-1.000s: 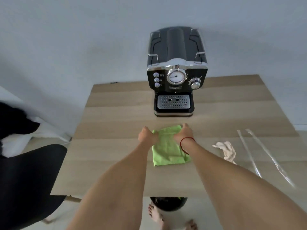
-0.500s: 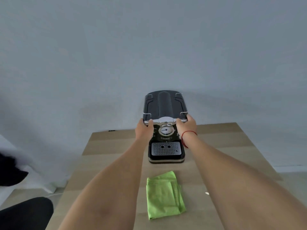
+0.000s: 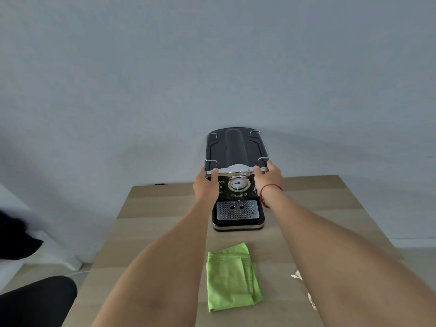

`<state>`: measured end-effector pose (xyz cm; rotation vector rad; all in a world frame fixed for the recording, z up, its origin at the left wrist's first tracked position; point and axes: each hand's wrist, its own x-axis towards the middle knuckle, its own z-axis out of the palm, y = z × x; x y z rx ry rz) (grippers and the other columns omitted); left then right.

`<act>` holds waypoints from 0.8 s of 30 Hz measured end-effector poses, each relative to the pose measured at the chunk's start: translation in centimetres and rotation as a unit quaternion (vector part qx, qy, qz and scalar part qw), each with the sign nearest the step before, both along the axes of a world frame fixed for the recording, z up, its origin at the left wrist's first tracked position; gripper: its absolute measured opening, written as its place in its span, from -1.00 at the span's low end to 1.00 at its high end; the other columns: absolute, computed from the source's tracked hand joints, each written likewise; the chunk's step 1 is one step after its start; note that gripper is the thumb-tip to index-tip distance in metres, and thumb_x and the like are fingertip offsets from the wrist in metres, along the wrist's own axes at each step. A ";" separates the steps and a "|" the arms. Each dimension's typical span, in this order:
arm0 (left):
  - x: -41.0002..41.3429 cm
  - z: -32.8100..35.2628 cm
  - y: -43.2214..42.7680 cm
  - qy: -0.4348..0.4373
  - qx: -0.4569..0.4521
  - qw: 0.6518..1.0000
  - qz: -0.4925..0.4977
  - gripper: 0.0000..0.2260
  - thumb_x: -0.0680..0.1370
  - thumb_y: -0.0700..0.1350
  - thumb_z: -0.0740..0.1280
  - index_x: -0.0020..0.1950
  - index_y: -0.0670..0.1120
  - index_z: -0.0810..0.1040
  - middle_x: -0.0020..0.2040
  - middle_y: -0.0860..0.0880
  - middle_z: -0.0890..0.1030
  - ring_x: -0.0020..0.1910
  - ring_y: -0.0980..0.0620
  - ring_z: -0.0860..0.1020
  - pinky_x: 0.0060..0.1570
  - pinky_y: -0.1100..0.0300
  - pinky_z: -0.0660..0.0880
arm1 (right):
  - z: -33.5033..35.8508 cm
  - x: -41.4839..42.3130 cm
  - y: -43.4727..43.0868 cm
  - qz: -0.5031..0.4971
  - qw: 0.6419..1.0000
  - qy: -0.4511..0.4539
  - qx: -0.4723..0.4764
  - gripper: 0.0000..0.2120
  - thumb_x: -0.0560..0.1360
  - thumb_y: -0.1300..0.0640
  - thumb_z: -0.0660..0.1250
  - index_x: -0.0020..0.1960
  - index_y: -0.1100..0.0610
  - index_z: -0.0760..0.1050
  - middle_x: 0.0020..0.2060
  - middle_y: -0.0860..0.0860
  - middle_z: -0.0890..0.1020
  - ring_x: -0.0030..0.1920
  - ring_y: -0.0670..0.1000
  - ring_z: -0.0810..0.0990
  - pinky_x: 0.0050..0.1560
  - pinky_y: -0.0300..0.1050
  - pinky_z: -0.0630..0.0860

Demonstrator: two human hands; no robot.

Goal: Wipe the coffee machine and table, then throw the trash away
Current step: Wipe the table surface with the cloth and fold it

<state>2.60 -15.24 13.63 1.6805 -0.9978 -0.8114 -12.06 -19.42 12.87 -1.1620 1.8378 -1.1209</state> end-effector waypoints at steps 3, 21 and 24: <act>0.0 0.3 0.2 0.006 0.016 1.000 -0.017 -0.78 0.60 0.04 0.20 0.10 -0.07 0.50 -0.10 -0.07 0.60 -0.09 -0.07 0.58 -0.21 0.16 0.51 | 0.3 0.1 0.4 0.003 1.000 -0.021 -0.002 -0.54 0.49 0.01 0.24 0.36 0.10 0.38 0.19 0.09 0.56 0.18 0.14 0.55 0.18 0.22 0.52; 1.8 -17.7 13.9 -0.050 0.396 0.915 -0.053 -0.75 0.46 -0.11 0.38 0.08 -0.21 0.56 0.05 -0.13 0.60 -0.04 -0.08 0.59 -0.15 0.19 0.50 | -16.7 3.9 14.9 0.113 0.919 0.123 0.356 -0.40 0.36 -0.02 0.45 0.29 0.19 0.36 0.24 0.14 0.52 0.24 0.18 0.53 0.18 -0.01 0.49; 2.8 -18.4 13.1 -0.056 0.418 0.903 -0.081 -0.74 0.47 -0.12 0.31 0.09 -0.24 0.59 0.08 -0.15 0.61 0.05 -0.12 0.60 -0.09 0.16 0.53 | -17.5 5.4 14.8 0.138 0.914 0.110 0.365 -0.53 0.43 0.07 0.38 0.28 0.21 0.42 0.21 0.17 0.56 0.21 0.19 0.55 0.18 -0.02 0.51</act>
